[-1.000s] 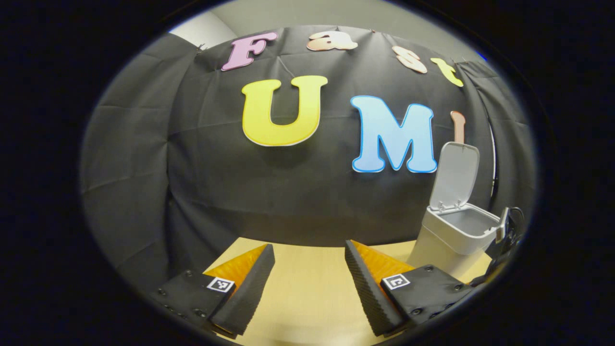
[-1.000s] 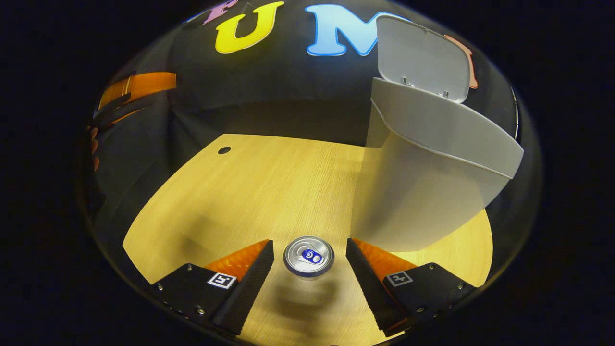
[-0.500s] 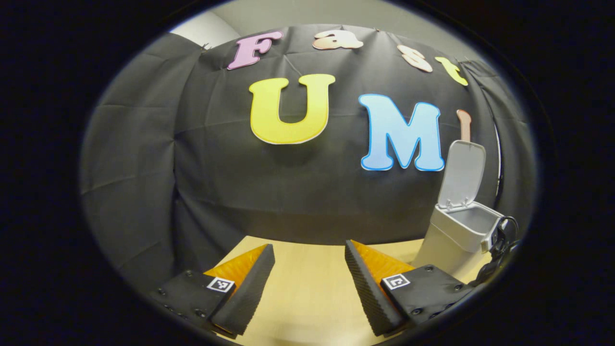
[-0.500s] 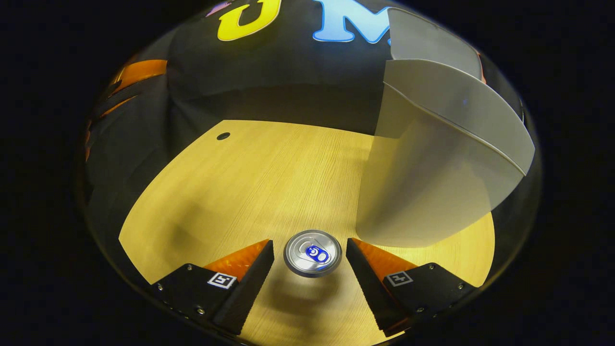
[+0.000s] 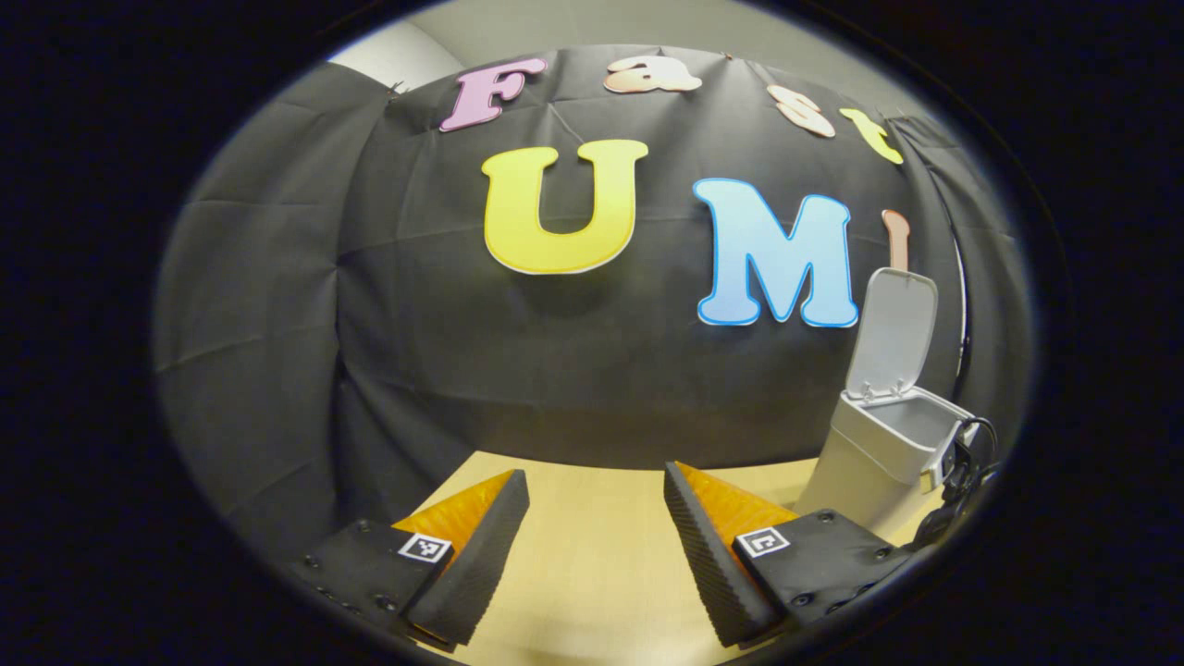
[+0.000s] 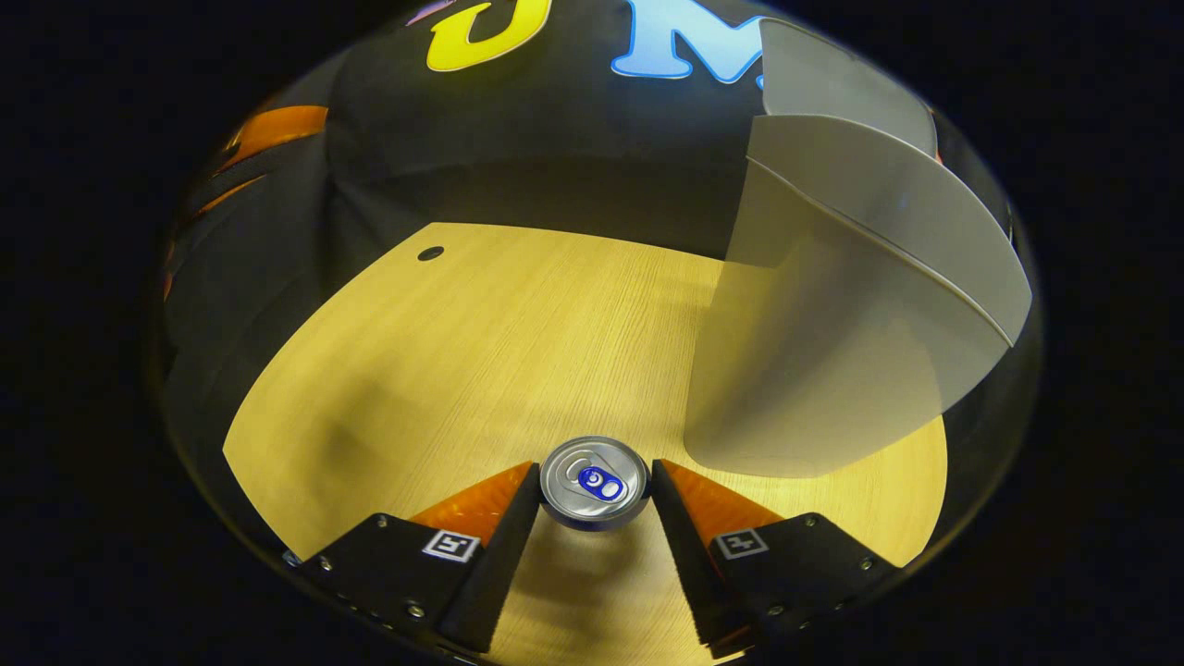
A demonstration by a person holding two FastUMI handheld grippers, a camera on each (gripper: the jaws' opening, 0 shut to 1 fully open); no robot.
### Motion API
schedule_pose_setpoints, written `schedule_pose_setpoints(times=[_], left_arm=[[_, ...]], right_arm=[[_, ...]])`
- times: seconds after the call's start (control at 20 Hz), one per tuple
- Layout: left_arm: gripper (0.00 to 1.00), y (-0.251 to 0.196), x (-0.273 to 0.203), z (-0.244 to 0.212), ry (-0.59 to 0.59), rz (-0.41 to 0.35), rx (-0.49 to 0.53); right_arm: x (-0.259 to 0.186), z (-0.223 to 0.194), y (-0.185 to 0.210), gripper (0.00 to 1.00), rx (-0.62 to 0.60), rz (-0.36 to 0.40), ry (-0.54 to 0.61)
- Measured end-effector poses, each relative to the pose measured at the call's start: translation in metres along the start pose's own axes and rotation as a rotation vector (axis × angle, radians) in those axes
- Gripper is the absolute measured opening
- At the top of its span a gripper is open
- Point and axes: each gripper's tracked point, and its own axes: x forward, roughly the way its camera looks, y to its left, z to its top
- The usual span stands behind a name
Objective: Press the lid of the desktop garbage bin to open it, pick up the crumpled paper on the desktop and throw it into the bin, then pick up the pop can on the desktop and drop it into the bin, and finally close the garbage bin lid.
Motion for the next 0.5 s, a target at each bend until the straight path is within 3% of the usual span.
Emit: schedule_pose_setpoints(times=[0.5], left_arm=[[0.98, -0.007, 0.000, 0.001, -0.002, -0.017, -0.010]], right_arm=[[-0.020, 0.019, -0.001, 0.73, 0.005, 0.004, -0.069]])
